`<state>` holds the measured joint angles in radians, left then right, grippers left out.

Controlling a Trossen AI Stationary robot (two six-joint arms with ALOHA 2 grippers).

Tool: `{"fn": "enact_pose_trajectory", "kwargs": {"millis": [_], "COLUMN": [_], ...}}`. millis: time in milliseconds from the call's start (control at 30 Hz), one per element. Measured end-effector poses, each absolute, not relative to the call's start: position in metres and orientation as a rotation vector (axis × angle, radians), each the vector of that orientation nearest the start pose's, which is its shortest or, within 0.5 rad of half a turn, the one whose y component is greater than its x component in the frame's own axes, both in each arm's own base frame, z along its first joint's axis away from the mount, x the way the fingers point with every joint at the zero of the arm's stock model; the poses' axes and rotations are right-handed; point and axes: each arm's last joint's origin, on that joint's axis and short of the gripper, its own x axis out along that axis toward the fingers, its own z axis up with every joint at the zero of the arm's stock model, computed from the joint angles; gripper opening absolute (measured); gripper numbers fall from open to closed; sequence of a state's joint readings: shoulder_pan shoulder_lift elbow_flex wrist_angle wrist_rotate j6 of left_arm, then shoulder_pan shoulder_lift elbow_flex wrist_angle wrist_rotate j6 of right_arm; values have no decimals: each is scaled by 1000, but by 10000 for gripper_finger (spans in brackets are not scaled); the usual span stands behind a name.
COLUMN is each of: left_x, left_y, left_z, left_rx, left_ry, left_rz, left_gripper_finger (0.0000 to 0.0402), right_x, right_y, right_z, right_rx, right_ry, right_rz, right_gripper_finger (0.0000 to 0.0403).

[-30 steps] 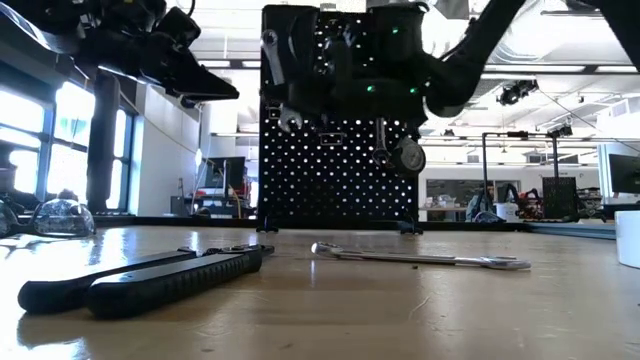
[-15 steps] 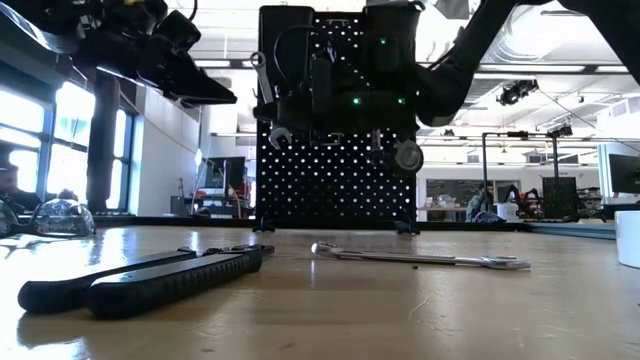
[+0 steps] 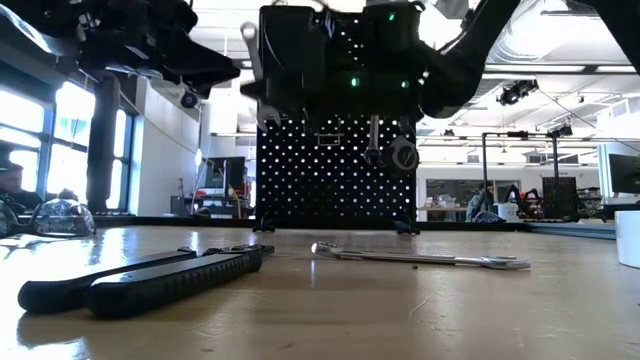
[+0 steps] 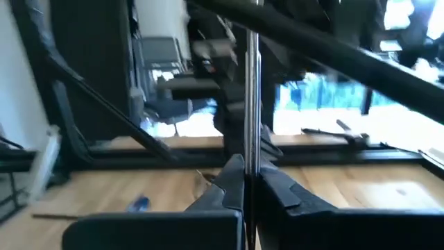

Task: Hang tools onto peg board
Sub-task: Hang the top silver wrench on the pegboard

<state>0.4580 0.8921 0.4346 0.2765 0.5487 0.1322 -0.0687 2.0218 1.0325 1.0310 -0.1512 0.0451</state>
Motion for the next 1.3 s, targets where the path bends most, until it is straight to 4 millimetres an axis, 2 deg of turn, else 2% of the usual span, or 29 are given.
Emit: {"fn": "enact_pose_trajectory", "kwargs": {"millis": [133,300,467,600,800,933,1100,1300], "left_x": [174,159,156,161,180,199,224,243], "left_y": [59,44,29,20,10,9,8,7], "left_z": [218,193,187,189,196,193,195,198], "left_rx": [-16,-92,-129,-116,-94,-86,-99,-112], "left_ry": [27,-119,-163,-166,-129,-69,-44,-32], "left_rz": [-119,-71,-95,-89,-111,-76,-148,-204], "left_gripper_finger": [131,131,131,131,137,162,199,207], "right_x": [415,412,409,408,408,408,408,408], "right_y": [-5,11,18,17,20,24,27,27], "right_z": [179,194,209,212,212,213,213,212], "right_rx": [13,-33,-49,-42,-37,-39,-47,-46], "right_ry": [-71,-119,-230,-258,-259,-268,-267,-259], "right_rz": [75,34,23,20,27,36,33,17], "right_gripper_finger": [3,3,2,2,2,2,2,2]}}
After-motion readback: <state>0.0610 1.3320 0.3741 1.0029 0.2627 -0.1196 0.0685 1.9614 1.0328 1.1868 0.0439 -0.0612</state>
